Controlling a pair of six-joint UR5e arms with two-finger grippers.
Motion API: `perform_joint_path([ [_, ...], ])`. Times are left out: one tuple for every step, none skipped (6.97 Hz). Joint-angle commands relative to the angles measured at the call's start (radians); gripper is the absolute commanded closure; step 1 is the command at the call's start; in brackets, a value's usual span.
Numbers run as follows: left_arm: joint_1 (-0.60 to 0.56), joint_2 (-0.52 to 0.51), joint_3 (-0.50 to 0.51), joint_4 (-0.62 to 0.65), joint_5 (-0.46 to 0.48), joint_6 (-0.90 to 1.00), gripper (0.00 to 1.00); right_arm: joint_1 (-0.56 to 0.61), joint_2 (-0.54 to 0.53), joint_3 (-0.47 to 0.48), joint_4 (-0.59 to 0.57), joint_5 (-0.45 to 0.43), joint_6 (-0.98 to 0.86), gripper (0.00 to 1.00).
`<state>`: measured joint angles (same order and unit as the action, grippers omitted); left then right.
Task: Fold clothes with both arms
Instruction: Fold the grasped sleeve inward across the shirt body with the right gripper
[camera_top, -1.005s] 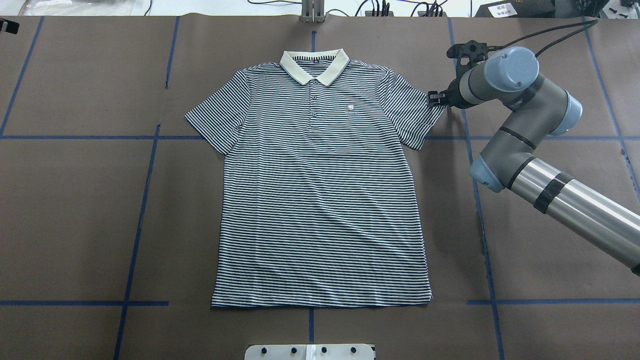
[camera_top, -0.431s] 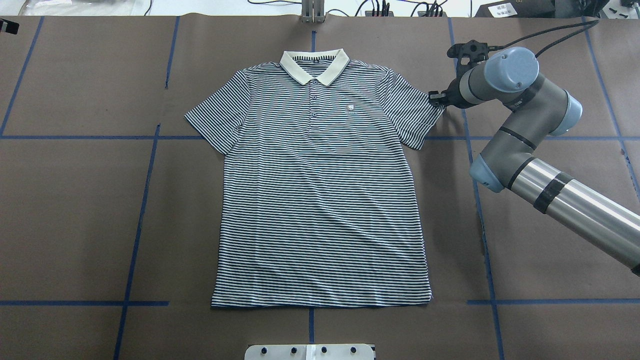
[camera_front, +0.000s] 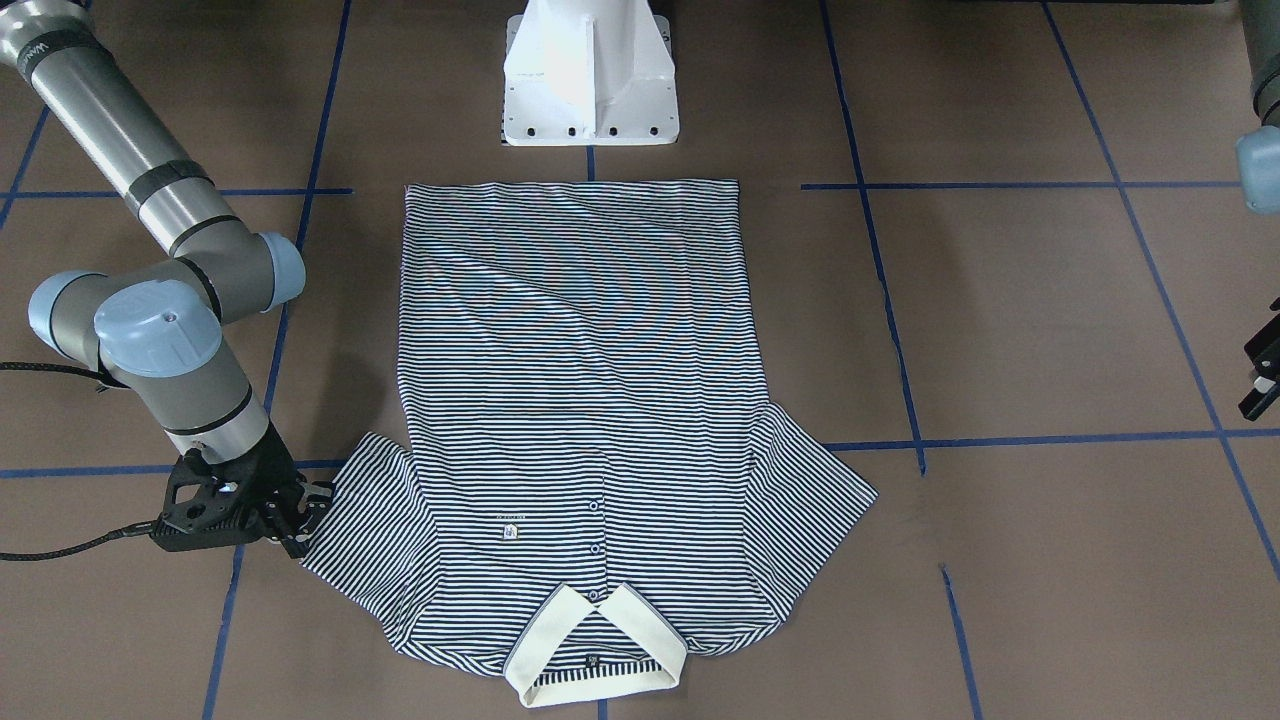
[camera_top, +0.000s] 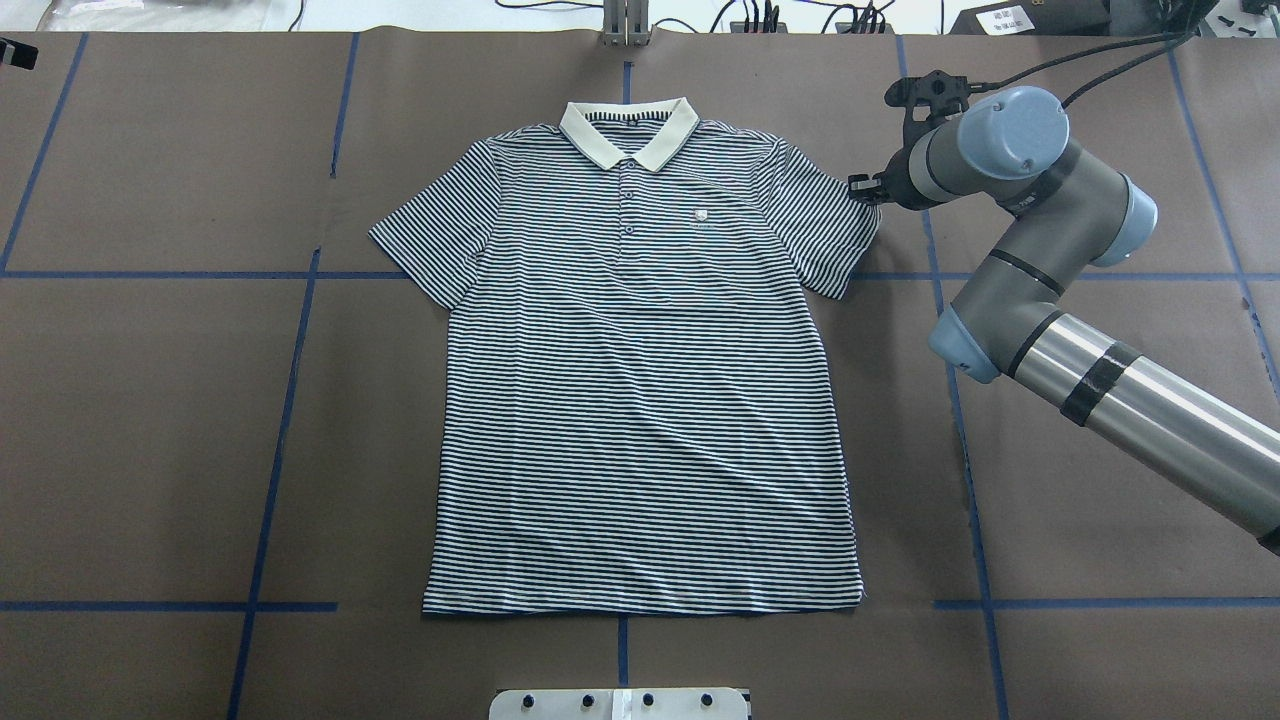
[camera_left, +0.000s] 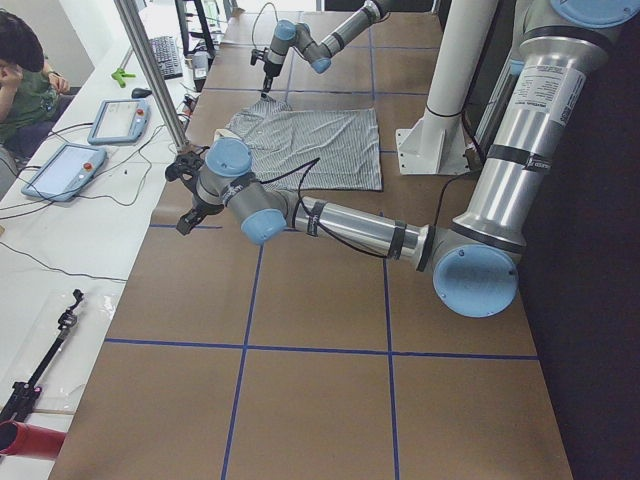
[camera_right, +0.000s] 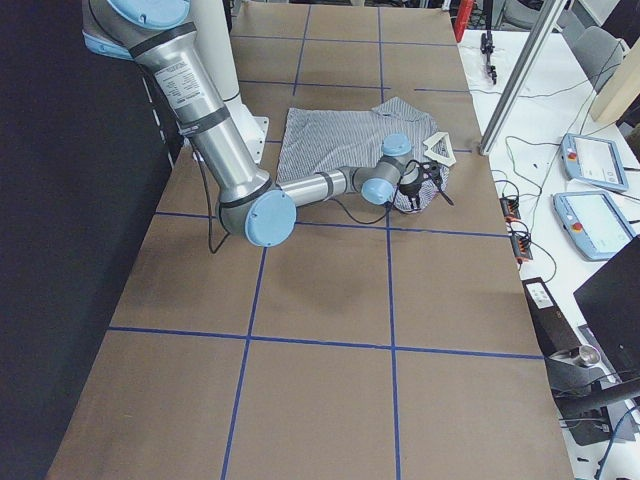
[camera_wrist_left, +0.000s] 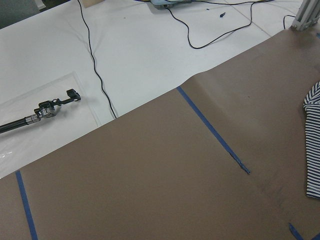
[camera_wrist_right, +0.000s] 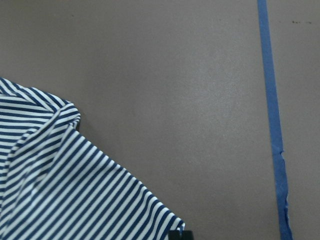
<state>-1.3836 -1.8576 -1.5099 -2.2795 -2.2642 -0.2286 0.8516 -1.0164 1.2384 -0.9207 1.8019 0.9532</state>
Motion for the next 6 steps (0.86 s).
perform_joint_path([
  [0.000,0.002,0.002,0.000,0.000,0.000,0.00,-0.037,0.042,0.157,-0.251,-0.063,0.088,1.00],
  [0.000,0.002,0.002,0.000,0.000,0.000,0.00,-0.113,0.158,0.150,-0.371,-0.178,0.228,1.00],
  [0.000,0.002,0.004,0.000,0.000,0.000,0.00,-0.170,0.247,0.135,-0.470,-0.266,0.336,1.00],
  [0.000,0.002,0.004,0.000,0.000,0.000,0.00,-0.196,0.312,0.068,-0.483,-0.312,0.399,1.00],
  [0.000,0.003,0.004,0.000,0.000,0.000,0.00,-0.207,0.411,-0.065,-0.478,-0.344,0.433,1.00],
  [0.000,0.006,0.004,0.000,0.000,0.000,0.00,-0.220,0.442,-0.112,-0.475,-0.367,0.444,1.00],
])
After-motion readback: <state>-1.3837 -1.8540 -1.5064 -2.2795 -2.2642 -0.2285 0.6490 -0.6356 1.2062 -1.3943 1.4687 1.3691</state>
